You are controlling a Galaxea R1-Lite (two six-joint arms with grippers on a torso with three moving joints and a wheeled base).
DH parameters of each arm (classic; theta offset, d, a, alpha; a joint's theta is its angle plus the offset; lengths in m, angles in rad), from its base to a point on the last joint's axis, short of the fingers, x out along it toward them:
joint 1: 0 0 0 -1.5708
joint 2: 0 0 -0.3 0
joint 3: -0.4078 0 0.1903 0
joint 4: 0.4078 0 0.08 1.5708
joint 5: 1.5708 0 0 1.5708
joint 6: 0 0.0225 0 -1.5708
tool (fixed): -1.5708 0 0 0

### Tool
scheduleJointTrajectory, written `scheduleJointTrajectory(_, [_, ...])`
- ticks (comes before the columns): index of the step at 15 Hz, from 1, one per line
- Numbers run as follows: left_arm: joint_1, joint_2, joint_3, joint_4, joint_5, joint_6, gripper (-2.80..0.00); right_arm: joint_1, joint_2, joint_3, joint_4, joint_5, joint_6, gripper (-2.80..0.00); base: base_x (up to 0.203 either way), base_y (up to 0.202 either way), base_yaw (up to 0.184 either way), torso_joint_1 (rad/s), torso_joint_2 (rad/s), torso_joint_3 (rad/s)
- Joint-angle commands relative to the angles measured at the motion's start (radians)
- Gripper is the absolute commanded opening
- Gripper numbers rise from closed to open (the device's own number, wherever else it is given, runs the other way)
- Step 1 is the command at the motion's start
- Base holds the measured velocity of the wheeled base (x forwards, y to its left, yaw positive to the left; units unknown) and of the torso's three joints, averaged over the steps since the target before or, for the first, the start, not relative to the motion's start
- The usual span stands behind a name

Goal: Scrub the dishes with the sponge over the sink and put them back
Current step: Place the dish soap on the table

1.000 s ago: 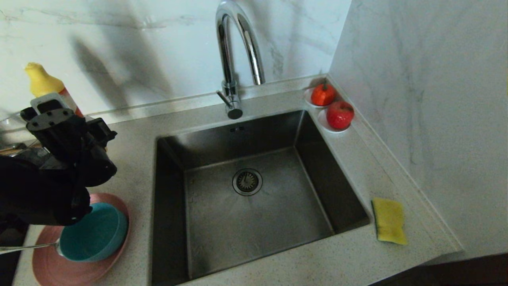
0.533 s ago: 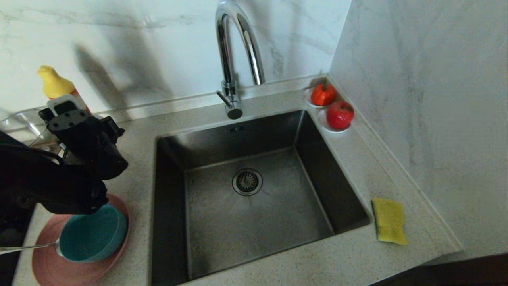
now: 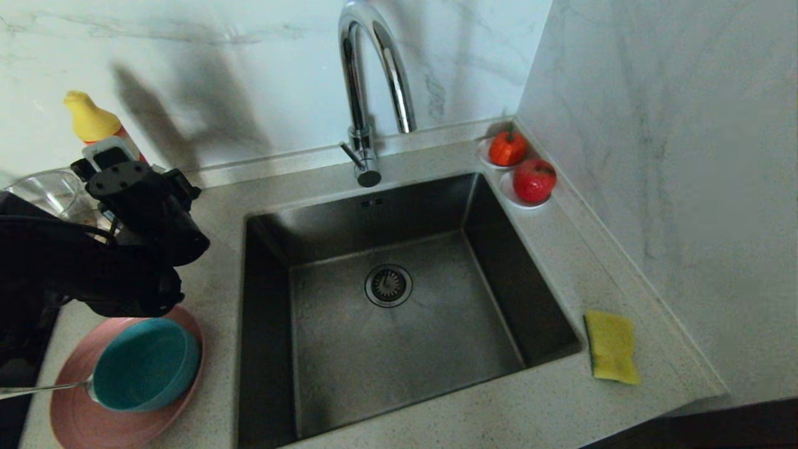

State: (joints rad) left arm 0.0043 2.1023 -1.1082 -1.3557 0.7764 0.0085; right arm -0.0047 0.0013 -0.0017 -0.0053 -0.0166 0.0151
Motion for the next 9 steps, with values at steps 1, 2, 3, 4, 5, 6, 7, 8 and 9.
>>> scheduleJointTrajectory(1, [0.000,0.033,-0.016,-0.009,0.003,-0.001,-2.80,0.000,0.000,0.000,-0.001,0.000,0.000,-2.80,0.000,0.000,0.000,0.000,0.00,0.000])
scheduleJointTrajectory(2, [0.000,0.035,-0.022,-0.009,0.003,-0.001,-2.80,0.000,0.000,0.000,-0.001,0.000,0.000,-2.80,0.000,0.000,0.000,0.000,0.00,0.000])
scheduleJointTrajectory(3, [0.000,0.037,-0.036,-0.008,0.003,-0.001,-2.80,0.000,0.000,0.000,-0.001,0.000,0.000,-2.80,0.000,0.000,0.000,0.000,0.00,0.000])
scheduleJointTrajectory(4, [0.000,0.042,-0.051,-0.007,0.003,0.000,-2.80,0.000,0.000,0.000,-0.001,0.000,0.000,-2.80,0.000,0.000,0.000,0.000,0.00,0.000])
scheduleJointTrajectory(5, [0.000,0.044,-0.056,-0.006,0.003,0.001,-2.80,0.000,0.000,0.000,-0.001,0.000,0.000,-2.80,0.000,0.000,0.000,0.000,0.00,0.000])
scheduleJointTrajectory(6, [0.002,0.048,-0.062,-0.006,0.003,0.001,-2.80,0.000,0.000,0.000,-0.001,0.000,0.000,-2.80,0.000,0.000,0.000,0.000,0.00,0.000])
scheduleJointTrajectory(7, [0.001,0.057,-0.077,-0.005,0.003,0.001,-2.80,0.000,0.000,0.000,-0.001,0.000,0.000,-2.80,0.000,0.000,0.000,0.000,0.00,0.000])
scheduleJointTrajectory(8, [0.002,0.064,-0.090,-0.001,0.003,0.001,-2.80,0.000,0.000,0.000,-0.001,0.000,0.000,-2.80,0.000,0.000,0.000,0.000,0.00,0.000])
scheduleJointTrajectory(9, [0.002,0.073,-0.095,0.000,0.003,0.001,-2.80,0.000,0.000,0.000,-0.001,0.000,0.000,-2.80,0.000,0.000,0.000,0.000,0.00,0.000])
